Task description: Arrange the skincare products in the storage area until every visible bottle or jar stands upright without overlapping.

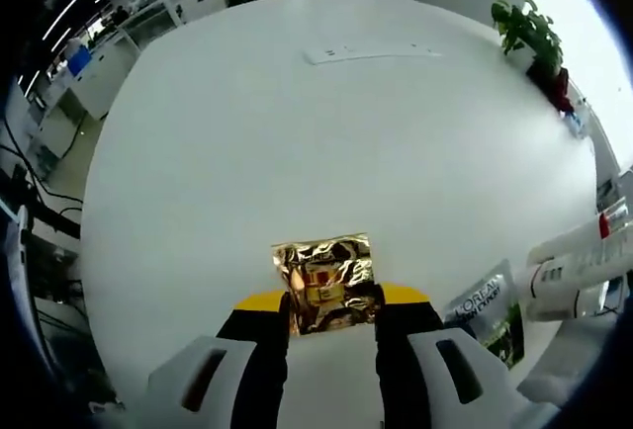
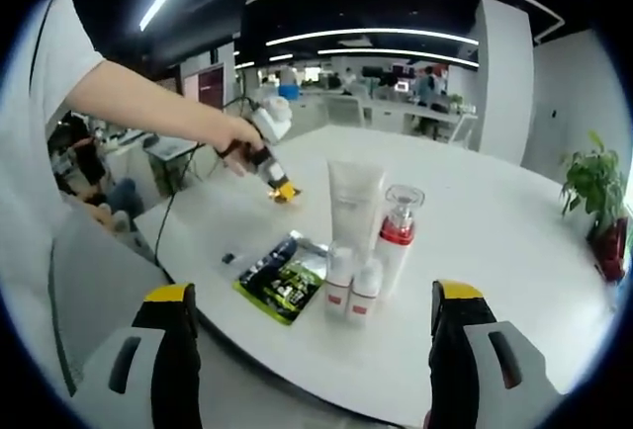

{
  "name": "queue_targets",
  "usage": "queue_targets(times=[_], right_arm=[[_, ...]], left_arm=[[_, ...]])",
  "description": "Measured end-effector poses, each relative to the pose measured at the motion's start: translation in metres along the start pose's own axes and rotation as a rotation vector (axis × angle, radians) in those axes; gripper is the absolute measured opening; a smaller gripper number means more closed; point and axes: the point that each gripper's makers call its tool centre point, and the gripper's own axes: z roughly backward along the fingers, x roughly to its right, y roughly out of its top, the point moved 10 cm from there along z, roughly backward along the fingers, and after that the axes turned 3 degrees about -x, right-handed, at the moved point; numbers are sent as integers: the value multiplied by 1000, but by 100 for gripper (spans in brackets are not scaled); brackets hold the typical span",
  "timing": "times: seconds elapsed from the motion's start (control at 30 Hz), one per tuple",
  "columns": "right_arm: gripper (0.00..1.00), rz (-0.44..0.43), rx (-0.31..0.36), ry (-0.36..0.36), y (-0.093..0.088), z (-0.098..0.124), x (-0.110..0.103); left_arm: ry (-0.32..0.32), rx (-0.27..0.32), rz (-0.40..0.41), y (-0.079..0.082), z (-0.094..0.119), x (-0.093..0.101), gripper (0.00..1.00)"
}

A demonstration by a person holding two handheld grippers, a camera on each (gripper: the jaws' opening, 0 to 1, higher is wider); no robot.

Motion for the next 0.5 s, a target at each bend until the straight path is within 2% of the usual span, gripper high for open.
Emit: queue_targets(times=[0.2,0.5], right_arm=[[97,4,18,11,1,1,-1],[97,27,39,28,2,3,-4]], left_arm=[[1,-4,15,-12,4,3,36],[0,-19,33,-39,7,21,36]])
